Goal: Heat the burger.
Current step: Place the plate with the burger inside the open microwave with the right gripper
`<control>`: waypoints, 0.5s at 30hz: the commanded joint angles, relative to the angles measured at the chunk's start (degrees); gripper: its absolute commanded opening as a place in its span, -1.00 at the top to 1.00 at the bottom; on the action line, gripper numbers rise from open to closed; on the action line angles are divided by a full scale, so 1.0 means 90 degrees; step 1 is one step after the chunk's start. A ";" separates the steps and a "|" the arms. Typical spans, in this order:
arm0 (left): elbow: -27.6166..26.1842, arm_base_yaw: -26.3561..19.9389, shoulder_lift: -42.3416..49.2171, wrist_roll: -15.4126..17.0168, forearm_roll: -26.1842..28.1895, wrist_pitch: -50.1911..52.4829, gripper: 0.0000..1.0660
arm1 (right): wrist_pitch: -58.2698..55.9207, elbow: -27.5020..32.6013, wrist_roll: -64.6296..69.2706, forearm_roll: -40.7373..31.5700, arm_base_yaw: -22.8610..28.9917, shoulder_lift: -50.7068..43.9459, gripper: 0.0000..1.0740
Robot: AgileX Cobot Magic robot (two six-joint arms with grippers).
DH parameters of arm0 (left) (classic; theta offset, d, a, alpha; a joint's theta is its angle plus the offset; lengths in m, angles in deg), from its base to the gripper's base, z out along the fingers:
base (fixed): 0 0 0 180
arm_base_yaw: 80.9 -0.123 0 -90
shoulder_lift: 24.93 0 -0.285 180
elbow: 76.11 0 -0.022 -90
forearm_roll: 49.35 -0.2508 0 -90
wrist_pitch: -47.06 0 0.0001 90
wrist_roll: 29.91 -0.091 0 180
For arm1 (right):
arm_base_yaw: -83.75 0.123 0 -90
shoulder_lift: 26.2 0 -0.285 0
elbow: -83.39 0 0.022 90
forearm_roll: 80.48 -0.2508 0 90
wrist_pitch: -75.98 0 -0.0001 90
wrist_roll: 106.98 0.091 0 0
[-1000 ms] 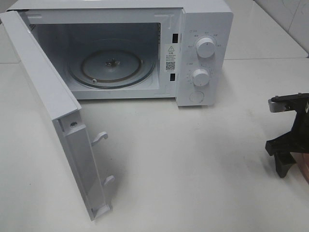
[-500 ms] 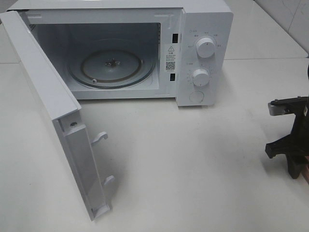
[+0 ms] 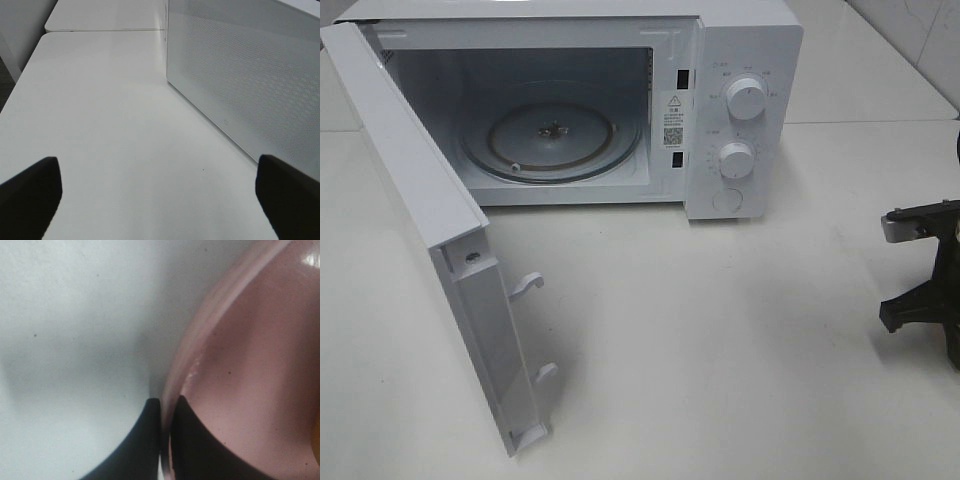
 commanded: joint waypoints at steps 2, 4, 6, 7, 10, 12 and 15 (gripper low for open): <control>0.0025 -0.0019 0.0115 0.0038 0.0057 0.0057 -0.83 | -0.0210 0.0032 0.0095 0.0083 0.0178 0.0032 1.00; 0.0025 -0.0019 0.0115 0.0038 0.0057 0.0057 -0.83 | -0.0312 0.0032 0.0236 0.0178 0.0312 0.0032 1.00; 0.0025 -0.0019 0.0115 0.0038 0.0057 0.0057 -0.83 | -0.0369 0.0032 0.0312 0.0274 0.0369 0.0032 1.00; 0.0025 -0.0019 0.0115 0.0038 0.0057 0.0057 -0.83 | -0.0484 0.0032 0.0592 0.0535 0.0497 0.0032 1.00; 0.0025 -0.0019 0.0115 0.0038 0.0057 0.0057 -0.83 | -0.0643 0.0032 0.0961 0.0866 0.0681 0.0032 1.00; 0.0025 -0.0019 0.0115 0.0038 0.0057 0.0057 -0.83 | -0.0726 0.0032 0.1089 0.1006 0.0809 0.0032 1.00; 0.0025 -0.0019 0.0115 0.0038 0.0057 0.0057 -0.83 | -0.0719 0.0115 0.1190 0.1146 0.0993 0.0032 1.00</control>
